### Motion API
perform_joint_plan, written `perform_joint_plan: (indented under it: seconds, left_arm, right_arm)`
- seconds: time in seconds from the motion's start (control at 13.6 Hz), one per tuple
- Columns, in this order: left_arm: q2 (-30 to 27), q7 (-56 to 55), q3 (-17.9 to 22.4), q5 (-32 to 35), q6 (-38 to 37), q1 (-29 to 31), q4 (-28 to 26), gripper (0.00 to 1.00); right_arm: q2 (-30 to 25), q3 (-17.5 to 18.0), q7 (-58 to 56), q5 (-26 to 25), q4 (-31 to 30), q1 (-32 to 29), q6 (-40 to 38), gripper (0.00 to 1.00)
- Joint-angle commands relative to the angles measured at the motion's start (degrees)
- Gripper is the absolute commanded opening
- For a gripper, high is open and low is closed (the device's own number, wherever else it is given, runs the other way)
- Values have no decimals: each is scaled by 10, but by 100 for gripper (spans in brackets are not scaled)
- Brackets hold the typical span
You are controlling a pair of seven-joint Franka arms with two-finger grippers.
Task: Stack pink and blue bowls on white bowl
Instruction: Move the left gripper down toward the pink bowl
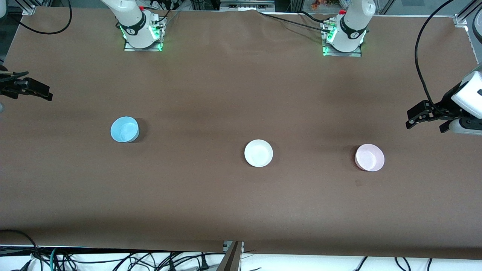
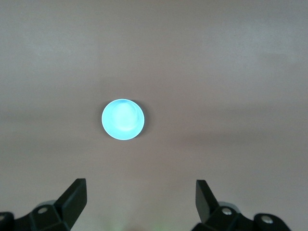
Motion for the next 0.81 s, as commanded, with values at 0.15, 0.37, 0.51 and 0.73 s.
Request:
perform_joint_plan:
  seconds: [0.15, 0.37, 0.51, 0.73]
  left_arm:
    - [7, 53, 6, -5, -12, 7, 18, 100]
    - [24, 50, 6, -6, -12, 7, 16, 100]
    - [47, 51, 7, -7, -4, 18, 13, 100]
    - [104, 62, 7, -6, 68, 37, -9, 100]
  right_arm:
    - [-2, 4, -5, 7, 3, -6, -1, 100]
    - [-2, 4, -4, 7, 3, -6, -1, 100]
    - [-1, 4, -5, 7, 3, -6, -1, 100]
    - [-1, 4, -3, 7, 3, -6, -1, 100]
